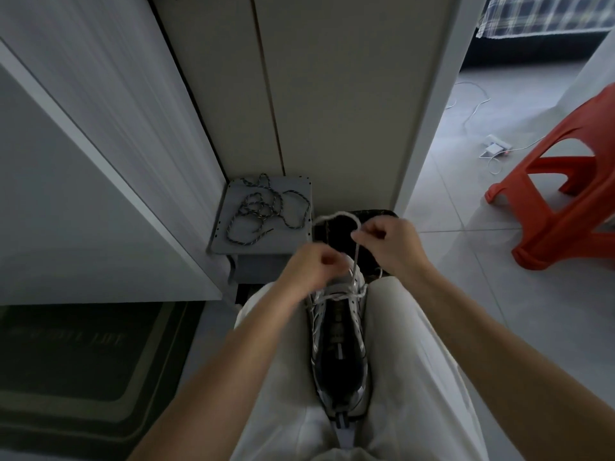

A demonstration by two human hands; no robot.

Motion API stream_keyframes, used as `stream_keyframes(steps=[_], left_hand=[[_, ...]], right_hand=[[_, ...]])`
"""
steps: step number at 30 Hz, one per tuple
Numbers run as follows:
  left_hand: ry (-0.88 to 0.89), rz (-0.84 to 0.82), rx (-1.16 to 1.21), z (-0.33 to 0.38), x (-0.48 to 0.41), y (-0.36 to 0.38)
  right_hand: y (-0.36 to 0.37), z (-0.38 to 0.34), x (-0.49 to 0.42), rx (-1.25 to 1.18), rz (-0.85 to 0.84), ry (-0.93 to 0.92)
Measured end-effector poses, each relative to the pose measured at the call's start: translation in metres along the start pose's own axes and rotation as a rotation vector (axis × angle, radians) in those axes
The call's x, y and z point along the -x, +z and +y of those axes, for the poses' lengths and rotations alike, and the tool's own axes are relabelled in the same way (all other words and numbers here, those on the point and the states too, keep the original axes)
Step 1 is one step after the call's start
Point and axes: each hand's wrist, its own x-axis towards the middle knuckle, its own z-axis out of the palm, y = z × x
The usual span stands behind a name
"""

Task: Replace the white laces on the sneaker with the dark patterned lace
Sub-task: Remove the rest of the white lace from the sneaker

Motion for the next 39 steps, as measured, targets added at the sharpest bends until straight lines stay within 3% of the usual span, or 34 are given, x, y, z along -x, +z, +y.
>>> stream_keyframes(steps=[2, 6, 8, 11, 13, 19, 23, 26, 29, 33, 37, 39], left_hand=[[0.044, -0.043, -0.136, -0.001, 0.003, 0.014], [0.007, 0.075, -0.136, 0.003, -0.006, 0.01], [-0.047, 0.167, 0.076, 0.009, -0.01, 0.0], [-0.027, 0.309, 0.378, 0.025, -0.016, -0.023], [0.034, 0.274, 0.31, 0.033, -0.02, -0.035], [-0.045, 0.113, 0.007, 0.012, -0.005, -0.011], [-0.245, 0.147, -0.258, -0.02, 0.013, 0.011], [-0.276, 0.129, -0.273, -0.035, 0.024, 0.021], [-0.212, 0.23, -0.199, -0.041, 0.026, 0.027], [-0.188, 0.295, -0.17, -0.048, 0.025, 0.031], [-0.176, 0.359, -0.129, -0.054, 0.024, 0.031], [-0.156, 0.406, -0.103, -0.052, 0.021, 0.028]], right_hand=[[-0.01, -0.017, -0.008, -0.077, 0.067, -0.025], [-0.021, -0.022, -0.009, -0.313, 0.143, 0.053], [-0.021, -0.009, -0.004, -0.236, 0.072, 0.057], [-0.005, 0.019, 0.013, 0.032, -0.221, 0.073], [0.013, 0.037, 0.027, 0.191, -0.331, 0.09], [0.03, 0.053, 0.043, 0.121, -0.071, 0.173], [0.029, 0.052, 0.045, 0.306, -0.195, 0.115], [0.032, 0.052, 0.044, 0.271, -0.194, 0.027], [0.038, 0.056, 0.046, 0.216, -0.082, 0.048], [0.026, 0.063, 0.037, -0.262, -0.011, 0.265], [0.018, 0.069, 0.034, -0.164, -0.111, 0.239], [0.018, 0.068, 0.034, 0.019, -0.131, 0.219]])
